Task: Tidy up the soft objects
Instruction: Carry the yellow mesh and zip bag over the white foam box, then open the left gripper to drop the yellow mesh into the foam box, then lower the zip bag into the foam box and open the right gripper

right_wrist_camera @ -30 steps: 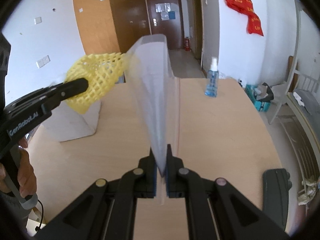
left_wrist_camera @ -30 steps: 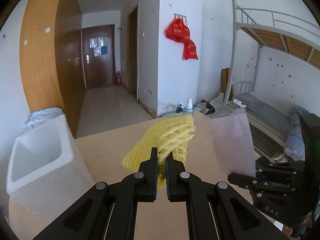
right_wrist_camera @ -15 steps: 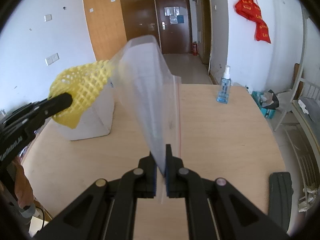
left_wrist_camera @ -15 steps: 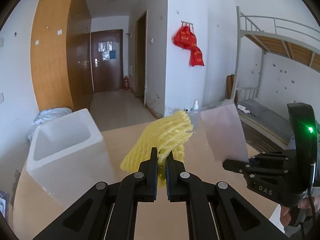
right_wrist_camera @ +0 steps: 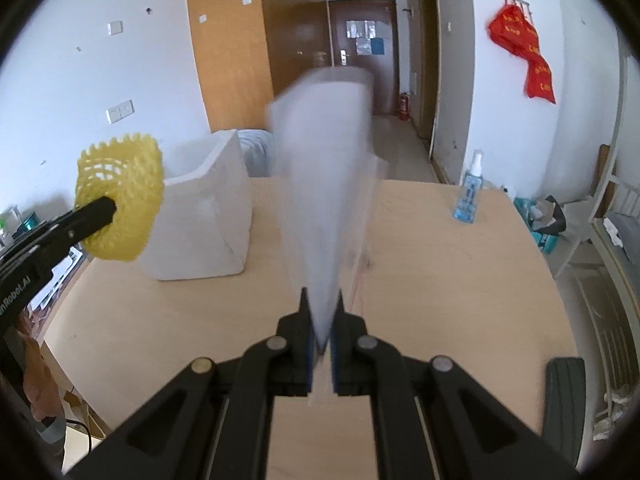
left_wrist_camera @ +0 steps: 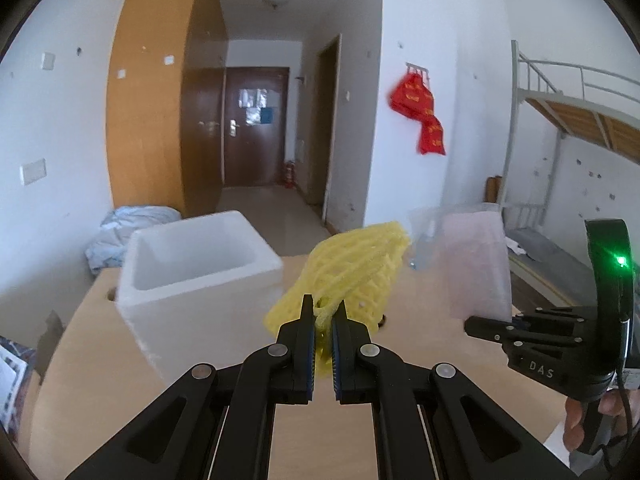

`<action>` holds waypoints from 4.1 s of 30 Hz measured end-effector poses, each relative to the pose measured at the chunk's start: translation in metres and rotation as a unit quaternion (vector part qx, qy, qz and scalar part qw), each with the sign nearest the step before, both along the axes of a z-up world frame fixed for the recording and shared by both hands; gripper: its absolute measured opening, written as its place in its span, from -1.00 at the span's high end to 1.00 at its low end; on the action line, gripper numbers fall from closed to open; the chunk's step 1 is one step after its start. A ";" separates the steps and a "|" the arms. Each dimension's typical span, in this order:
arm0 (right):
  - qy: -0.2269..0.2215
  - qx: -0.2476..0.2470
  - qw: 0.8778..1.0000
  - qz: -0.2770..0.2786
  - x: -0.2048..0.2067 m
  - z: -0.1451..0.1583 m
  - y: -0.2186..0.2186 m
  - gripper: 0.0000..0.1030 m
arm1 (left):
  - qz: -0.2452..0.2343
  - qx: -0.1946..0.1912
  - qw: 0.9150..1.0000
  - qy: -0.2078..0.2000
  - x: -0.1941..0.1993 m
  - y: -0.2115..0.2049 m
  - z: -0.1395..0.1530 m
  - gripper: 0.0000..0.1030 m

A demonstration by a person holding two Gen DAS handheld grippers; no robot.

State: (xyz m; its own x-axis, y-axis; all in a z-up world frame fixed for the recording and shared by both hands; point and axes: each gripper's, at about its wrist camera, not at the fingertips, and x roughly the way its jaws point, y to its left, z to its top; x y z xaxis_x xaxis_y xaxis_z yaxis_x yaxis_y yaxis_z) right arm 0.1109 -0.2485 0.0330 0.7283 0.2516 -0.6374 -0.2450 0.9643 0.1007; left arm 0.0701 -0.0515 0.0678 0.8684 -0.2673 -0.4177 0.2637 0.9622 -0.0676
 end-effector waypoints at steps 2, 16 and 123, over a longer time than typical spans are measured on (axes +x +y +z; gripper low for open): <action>-0.002 -0.003 1.000 0.009 0.001 0.001 0.006 0.84 | 0.005 -0.001 1.000 -0.004 -0.004 0.005 0.001 0.87; -0.009 -0.013 0.996 0.086 0.009 0.014 0.075 0.84 | 0.099 -0.015 0.995 -0.017 -0.036 0.068 0.015 0.87; 0.054 -0.057 0.986 0.145 0.160 0.023 0.227 0.83 | 0.216 -0.038 0.972 -0.086 0.034 0.168 0.032 -0.99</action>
